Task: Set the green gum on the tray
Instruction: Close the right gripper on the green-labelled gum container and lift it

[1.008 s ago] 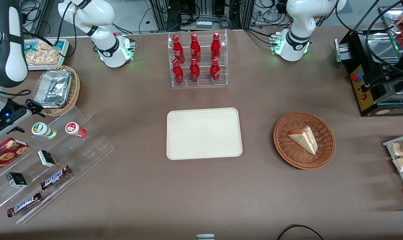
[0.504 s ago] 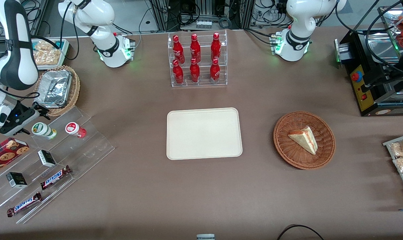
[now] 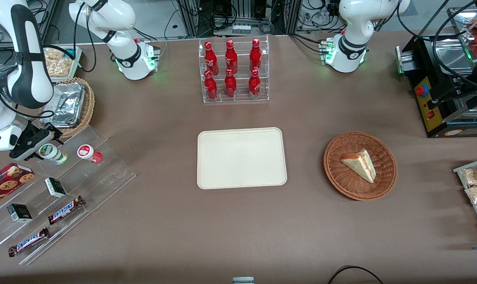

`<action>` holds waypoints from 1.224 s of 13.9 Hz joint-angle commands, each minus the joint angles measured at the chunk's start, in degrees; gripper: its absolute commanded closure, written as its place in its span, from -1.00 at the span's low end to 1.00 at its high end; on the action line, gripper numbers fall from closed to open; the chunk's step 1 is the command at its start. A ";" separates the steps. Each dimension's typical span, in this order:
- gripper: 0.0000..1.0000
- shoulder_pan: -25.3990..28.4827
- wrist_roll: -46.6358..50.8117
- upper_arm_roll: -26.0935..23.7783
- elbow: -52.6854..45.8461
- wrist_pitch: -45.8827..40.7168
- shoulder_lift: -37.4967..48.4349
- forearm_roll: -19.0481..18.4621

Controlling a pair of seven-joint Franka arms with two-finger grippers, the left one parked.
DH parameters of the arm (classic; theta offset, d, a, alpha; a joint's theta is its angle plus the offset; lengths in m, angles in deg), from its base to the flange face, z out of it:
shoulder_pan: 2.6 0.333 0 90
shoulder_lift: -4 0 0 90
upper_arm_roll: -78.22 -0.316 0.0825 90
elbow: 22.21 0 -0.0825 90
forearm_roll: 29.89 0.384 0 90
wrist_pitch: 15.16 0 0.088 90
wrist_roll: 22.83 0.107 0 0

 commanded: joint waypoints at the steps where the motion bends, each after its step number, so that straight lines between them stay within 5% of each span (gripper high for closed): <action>1: 1.00 -0.75 -1.84 -0.25 0.58 1.70 -0.05 -0.42; 8: 1.00 0.39 -0.52 -0.95 -6.95 -8.03 0.56 -0.25; 13: 1.00 8.90 13.76 -0.95 -14.35 -19.47 0.21 -0.24; 17: 1.00 20.57 32.65 -0.95 -15.24 -22.12 -0.84 -0.07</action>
